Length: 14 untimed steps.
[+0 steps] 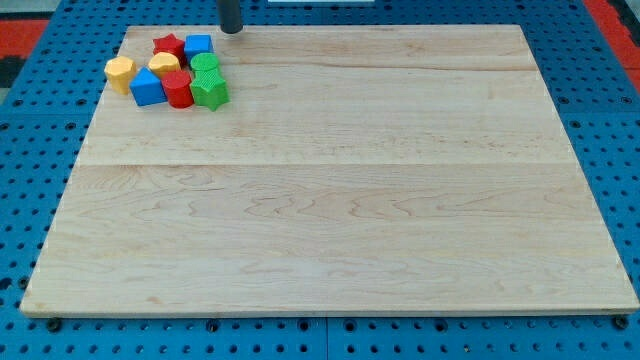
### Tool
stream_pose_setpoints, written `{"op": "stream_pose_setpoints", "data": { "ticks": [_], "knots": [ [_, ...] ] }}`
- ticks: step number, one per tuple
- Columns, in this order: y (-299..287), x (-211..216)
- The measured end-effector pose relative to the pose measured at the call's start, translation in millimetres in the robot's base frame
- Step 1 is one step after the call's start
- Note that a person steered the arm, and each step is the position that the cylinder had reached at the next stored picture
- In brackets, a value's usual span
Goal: Move the red circle towards the top centre
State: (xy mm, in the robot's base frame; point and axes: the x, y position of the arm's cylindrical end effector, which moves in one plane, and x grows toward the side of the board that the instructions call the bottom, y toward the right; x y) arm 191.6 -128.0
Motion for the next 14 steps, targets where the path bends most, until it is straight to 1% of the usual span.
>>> {"op": "stream_pose_setpoints", "data": {
  "ticks": [3, 5, 6, 7, 8, 11, 13, 14],
  "knots": [
    [-11, 0],
    [-98, 1],
    [-129, 16],
    [-141, 30],
    [-142, 55],
    [-133, 83],
    [-104, 96],
    [-90, 121]
  ]
}}
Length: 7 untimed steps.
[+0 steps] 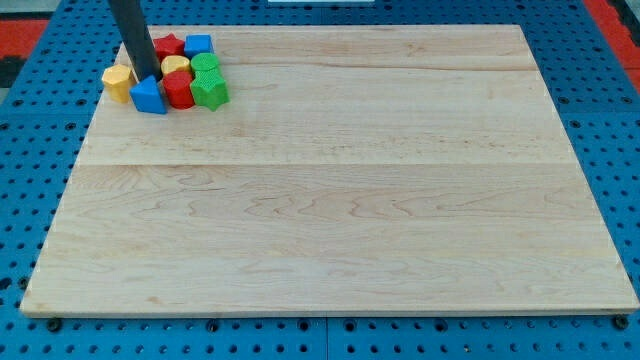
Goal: Move the red circle towards the top centre
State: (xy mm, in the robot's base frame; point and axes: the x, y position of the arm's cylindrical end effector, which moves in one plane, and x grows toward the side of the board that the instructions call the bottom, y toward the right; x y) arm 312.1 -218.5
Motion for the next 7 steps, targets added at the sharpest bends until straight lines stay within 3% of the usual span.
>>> {"op": "stream_pose_setpoints", "data": {
  "ticks": [2, 3, 7],
  "knots": [
    [18, 47],
    [55, 50],
    [104, -35]
  ]
}}
